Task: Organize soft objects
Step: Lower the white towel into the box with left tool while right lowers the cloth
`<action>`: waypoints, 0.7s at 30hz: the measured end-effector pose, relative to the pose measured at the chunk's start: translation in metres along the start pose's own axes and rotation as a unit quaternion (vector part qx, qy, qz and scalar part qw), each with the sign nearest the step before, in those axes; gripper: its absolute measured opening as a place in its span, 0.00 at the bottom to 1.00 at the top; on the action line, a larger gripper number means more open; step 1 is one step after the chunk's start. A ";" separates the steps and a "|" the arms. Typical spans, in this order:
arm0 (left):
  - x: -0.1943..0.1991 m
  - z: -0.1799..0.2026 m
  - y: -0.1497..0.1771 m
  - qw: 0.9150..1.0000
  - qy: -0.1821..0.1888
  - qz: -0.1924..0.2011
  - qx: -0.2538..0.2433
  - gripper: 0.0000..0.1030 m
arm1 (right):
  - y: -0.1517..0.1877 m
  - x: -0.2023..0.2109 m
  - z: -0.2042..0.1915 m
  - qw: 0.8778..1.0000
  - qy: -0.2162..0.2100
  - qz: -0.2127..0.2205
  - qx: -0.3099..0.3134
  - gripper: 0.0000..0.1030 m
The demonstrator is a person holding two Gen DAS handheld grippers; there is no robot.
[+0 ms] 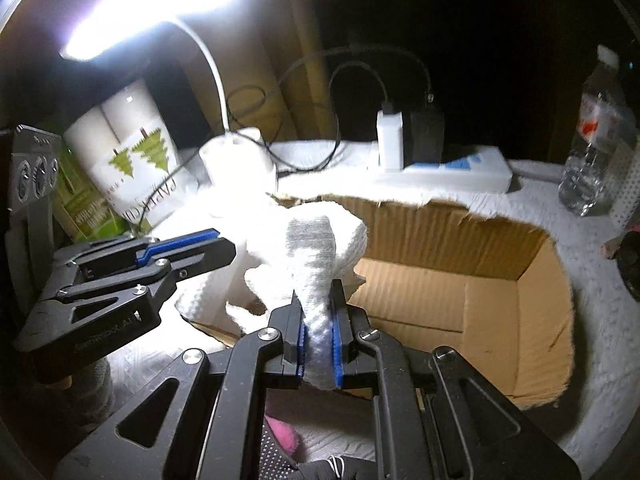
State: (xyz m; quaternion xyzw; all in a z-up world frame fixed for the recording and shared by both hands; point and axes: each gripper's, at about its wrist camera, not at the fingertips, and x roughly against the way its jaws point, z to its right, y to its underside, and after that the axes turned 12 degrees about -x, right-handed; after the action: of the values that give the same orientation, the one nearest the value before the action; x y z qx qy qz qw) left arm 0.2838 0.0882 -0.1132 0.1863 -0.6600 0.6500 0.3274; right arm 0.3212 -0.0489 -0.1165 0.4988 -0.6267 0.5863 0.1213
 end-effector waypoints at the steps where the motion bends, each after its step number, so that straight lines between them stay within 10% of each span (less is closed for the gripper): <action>1: -0.002 0.000 0.001 1.000 0.000 -0.003 0.000 0.13 | 0.001 -0.004 0.001 1.000 0.001 -0.005 -0.002 0.11; 15: 0.003 0.002 0.002 1.000 -0.004 -0.010 -0.002 0.21 | 0.008 -0.026 0.005 0.999 0.024 -0.045 -0.013 0.14; 21: 0.015 0.007 0.003 1.000 -0.010 -0.003 -0.004 0.25 | 0.006 -0.014 0.007 0.999 0.025 -0.030 -0.021 0.51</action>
State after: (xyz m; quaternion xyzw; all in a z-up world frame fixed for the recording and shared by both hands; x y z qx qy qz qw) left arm 0.2702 0.0839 -0.1049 0.1939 -0.6652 0.6445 0.3232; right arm 0.3260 -0.0498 -0.1323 0.4996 -0.6207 0.5813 0.1650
